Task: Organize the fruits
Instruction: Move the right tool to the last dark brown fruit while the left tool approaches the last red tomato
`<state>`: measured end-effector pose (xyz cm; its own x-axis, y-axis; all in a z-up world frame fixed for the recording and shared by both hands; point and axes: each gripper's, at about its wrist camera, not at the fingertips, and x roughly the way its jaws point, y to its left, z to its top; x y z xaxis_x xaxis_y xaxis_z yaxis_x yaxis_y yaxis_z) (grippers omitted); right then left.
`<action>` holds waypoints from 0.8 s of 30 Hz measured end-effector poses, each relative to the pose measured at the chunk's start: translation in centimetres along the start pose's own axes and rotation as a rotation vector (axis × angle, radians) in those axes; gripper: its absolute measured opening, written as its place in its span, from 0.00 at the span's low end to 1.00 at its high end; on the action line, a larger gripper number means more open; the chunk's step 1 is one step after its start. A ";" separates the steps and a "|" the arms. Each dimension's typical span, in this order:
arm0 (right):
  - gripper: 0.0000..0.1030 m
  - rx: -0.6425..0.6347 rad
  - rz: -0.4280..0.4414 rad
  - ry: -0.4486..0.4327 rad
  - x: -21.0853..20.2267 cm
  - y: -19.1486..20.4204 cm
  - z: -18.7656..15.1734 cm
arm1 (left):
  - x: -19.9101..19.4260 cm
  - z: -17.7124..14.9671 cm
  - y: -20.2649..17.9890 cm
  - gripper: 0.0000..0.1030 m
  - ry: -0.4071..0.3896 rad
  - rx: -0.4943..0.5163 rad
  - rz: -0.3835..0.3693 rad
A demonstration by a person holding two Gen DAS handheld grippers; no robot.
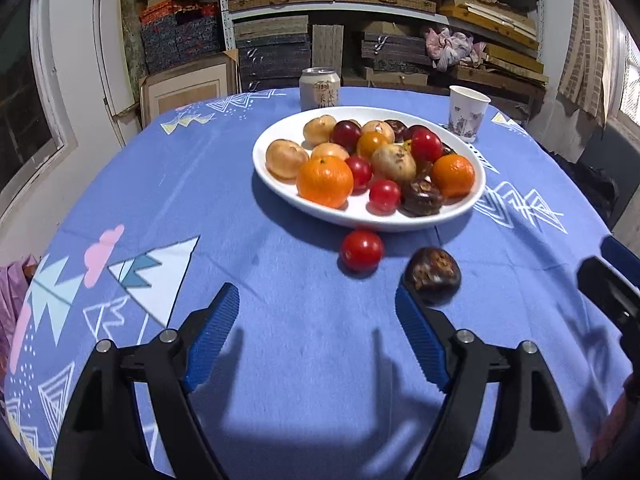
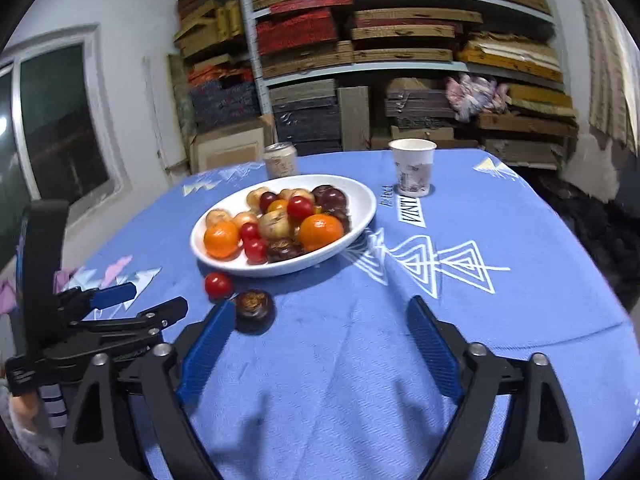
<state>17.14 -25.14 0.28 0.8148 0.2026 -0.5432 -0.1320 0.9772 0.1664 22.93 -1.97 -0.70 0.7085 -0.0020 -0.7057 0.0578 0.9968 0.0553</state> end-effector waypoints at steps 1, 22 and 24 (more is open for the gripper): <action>0.91 0.017 -0.008 0.012 0.2 -0.4 0.0 | 0.5 0.5 0.1 0.76 0.006 -0.012 -0.004; 0.91 0.054 0.005 0.139 2.6 -1.2 -1.3 | 5.1 2.4 0.7 0.78 0.039 -0.041 -0.029; 0.91 0.054 0.009 0.140 2.6 -1.2 -1.3 | 4.9 2.4 0.9 0.78 0.030 -0.045 -0.013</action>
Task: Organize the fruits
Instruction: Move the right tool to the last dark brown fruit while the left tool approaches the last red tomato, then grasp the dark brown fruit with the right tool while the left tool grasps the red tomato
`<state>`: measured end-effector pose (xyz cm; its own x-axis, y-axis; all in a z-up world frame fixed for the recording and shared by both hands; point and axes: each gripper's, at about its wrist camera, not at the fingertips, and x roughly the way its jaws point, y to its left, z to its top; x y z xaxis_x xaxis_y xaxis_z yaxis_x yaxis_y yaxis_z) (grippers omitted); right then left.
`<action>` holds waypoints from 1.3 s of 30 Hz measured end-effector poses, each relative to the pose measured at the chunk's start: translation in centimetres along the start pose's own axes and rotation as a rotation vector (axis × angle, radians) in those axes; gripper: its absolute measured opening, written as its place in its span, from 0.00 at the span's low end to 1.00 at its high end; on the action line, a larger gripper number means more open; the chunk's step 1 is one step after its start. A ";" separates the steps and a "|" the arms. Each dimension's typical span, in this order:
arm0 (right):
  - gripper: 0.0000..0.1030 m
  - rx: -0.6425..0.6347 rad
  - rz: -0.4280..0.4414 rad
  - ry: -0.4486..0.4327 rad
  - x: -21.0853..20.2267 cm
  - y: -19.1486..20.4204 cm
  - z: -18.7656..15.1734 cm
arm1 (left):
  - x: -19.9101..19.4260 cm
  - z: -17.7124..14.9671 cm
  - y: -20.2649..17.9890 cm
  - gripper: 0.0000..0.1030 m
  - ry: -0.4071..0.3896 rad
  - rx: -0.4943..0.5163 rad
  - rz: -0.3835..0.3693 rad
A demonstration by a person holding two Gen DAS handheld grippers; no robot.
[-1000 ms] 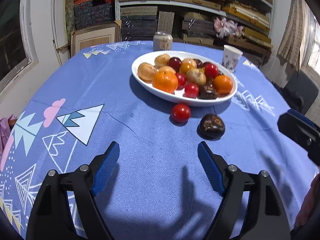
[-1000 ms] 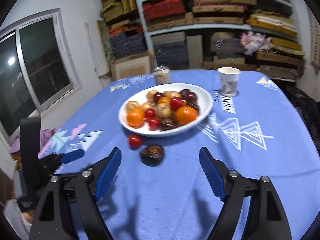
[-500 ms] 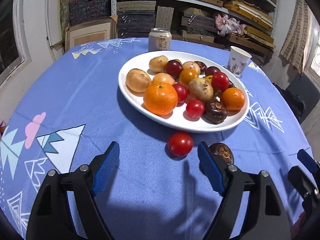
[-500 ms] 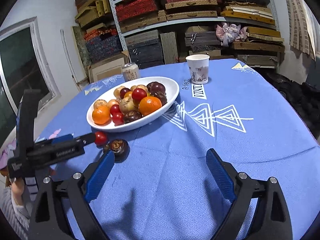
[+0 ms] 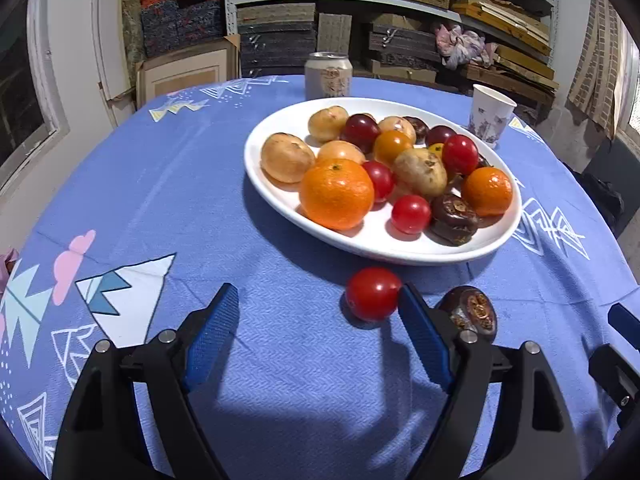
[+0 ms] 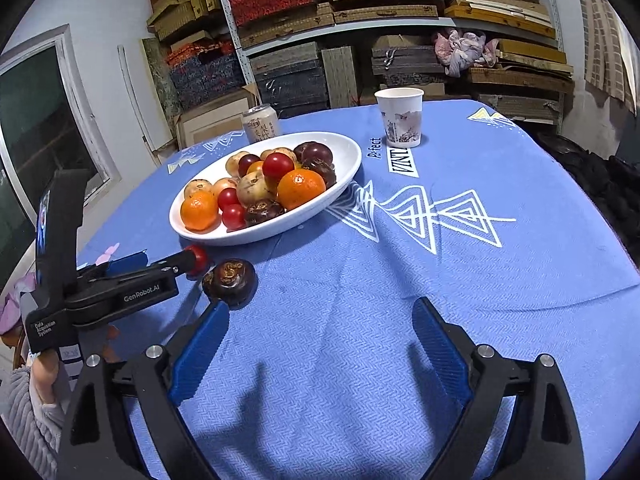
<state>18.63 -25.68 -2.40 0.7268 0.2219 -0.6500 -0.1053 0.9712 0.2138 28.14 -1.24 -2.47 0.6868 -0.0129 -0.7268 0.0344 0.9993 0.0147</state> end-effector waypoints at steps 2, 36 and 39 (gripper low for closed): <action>0.91 -0.001 0.002 0.001 0.1 0.0 0.0 | -0.2 0.0 0.2 0.81 -0.010 -0.006 0.020; 0.91 -0.144 0.044 0.169 4.4 4.9 1.3 | -1.7 -0.4 -1.5 0.25 -0.058 0.102 -0.073; 0.91 -0.154 0.038 0.163 4.7 5.3 1.6 | -2.4 -0.2 -1.0 0.25 -0.085 0.101 -0.061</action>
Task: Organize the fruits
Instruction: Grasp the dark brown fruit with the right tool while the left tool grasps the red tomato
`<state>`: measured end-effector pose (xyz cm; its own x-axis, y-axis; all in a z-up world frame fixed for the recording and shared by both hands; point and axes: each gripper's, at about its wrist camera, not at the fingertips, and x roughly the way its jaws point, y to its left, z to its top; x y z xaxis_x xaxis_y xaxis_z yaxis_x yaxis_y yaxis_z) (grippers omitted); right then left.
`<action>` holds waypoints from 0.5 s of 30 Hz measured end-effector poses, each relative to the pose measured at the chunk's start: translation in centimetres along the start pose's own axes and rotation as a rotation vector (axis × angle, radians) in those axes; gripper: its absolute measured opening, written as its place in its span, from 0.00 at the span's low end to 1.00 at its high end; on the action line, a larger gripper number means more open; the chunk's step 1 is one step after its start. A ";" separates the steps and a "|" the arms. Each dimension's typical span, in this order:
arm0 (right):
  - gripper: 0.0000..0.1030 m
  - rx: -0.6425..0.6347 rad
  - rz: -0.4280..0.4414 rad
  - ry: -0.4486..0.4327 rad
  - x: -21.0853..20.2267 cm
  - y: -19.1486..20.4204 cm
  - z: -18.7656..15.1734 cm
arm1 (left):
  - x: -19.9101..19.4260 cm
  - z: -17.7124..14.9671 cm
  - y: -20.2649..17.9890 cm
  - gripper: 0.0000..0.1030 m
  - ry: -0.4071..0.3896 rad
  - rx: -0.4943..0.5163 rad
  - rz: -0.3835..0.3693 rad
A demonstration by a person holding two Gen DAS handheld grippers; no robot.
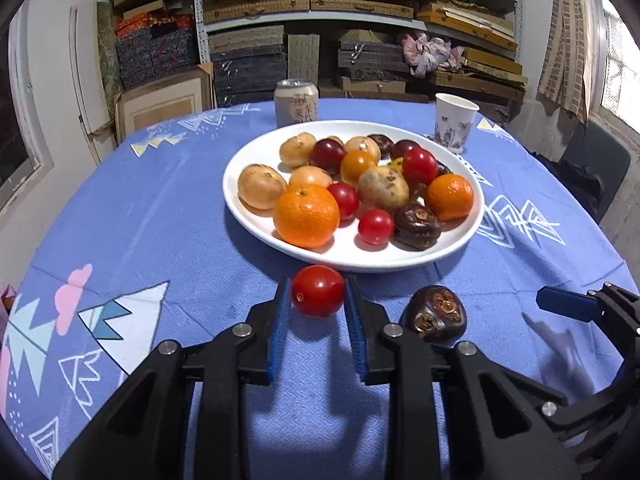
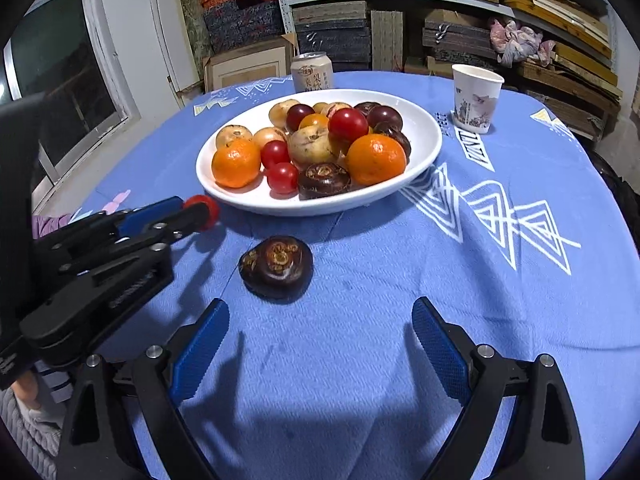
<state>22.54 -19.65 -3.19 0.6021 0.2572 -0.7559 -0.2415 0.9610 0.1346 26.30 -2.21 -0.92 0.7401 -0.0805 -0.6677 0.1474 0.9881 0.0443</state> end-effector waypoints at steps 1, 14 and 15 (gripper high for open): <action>0.91 -0.001 0.001 0.000 0.0 0.0 0.0 | -0.3 0.0 0.1 0.25 -0.010 0.001 0.006; 0.61 -0.141 -0.023 0.052 3.3 3.6 1.2 | -1.9 0.6 2.0 0.19 -0.055 -0.046 0.022; 0.61 -0.137 -0.021 0.062 3.6 3.5 1.0 | -1.9 0.6 2.0 0.19 -0.050 -0.045 0.019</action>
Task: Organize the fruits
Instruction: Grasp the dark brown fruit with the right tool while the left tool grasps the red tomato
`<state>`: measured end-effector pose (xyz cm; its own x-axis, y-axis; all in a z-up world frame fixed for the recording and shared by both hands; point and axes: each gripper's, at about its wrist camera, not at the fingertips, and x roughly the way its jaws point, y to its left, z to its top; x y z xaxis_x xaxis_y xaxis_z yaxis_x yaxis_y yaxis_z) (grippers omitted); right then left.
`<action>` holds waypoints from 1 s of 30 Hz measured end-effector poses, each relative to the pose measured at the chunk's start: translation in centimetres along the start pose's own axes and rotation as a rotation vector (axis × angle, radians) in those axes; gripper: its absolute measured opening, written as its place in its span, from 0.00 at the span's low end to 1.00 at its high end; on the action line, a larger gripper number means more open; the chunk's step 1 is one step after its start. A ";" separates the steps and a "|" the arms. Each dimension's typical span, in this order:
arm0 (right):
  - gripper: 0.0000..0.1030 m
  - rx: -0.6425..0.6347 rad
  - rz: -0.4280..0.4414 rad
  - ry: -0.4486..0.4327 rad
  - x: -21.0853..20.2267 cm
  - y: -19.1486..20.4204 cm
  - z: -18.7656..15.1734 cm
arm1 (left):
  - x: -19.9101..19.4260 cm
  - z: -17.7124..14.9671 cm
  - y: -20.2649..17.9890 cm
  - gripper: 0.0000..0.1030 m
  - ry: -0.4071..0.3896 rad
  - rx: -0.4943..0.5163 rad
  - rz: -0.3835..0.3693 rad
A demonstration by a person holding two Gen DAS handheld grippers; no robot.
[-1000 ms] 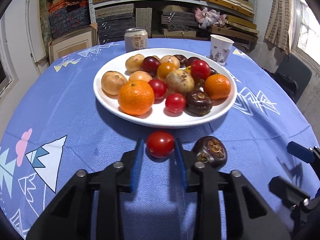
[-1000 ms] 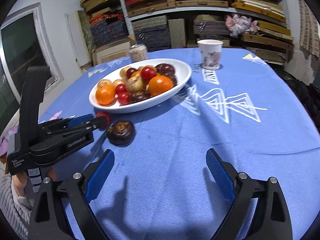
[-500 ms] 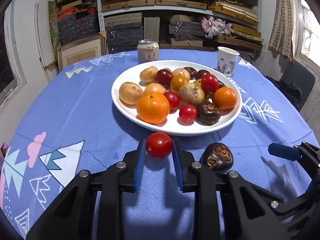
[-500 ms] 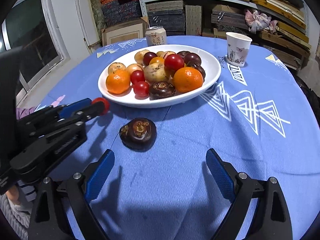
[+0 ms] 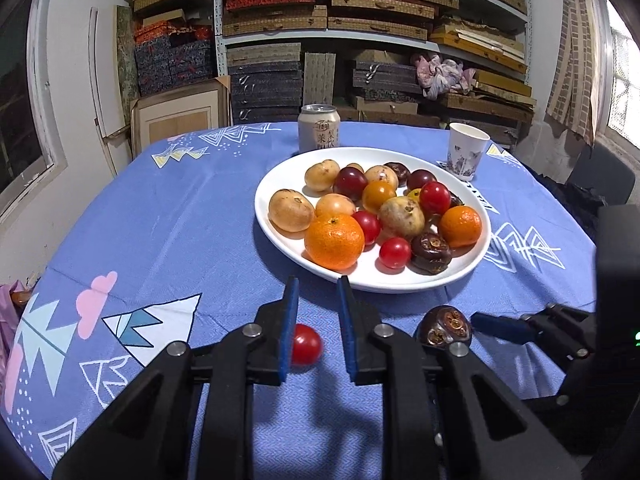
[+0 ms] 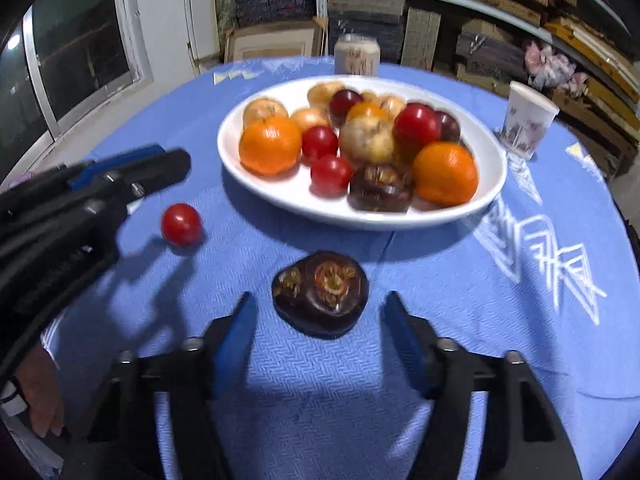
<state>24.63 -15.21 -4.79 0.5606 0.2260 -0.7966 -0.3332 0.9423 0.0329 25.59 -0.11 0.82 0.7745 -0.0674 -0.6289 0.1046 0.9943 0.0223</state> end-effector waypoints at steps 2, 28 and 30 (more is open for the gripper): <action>0.61 0.002 0.003 -0.008 -0.1 -0.1 -0.1 | 0.4 -0.2 0.2 0.19 0.026 -0.004 -0.017; 0.47 0.036 0.064 -0.032 -0.3 -1.0 0.1 | -0.8 -5.1 3.4 0.51 0.214 -0.049 -0.031; 0.47 0.035 0.064 -0.032 -0.3 -1.0 0.1 | -0.7 -5.7 3.8 0.51 0.230 -0.048 -0.014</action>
<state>24.88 -16.24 -4.56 0.5633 0.2931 -0.7726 -0.3429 0.9336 0.1042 21.92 4.21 -3.05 0.6098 -0.0664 -0.7898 0.0805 0.9965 -0.0216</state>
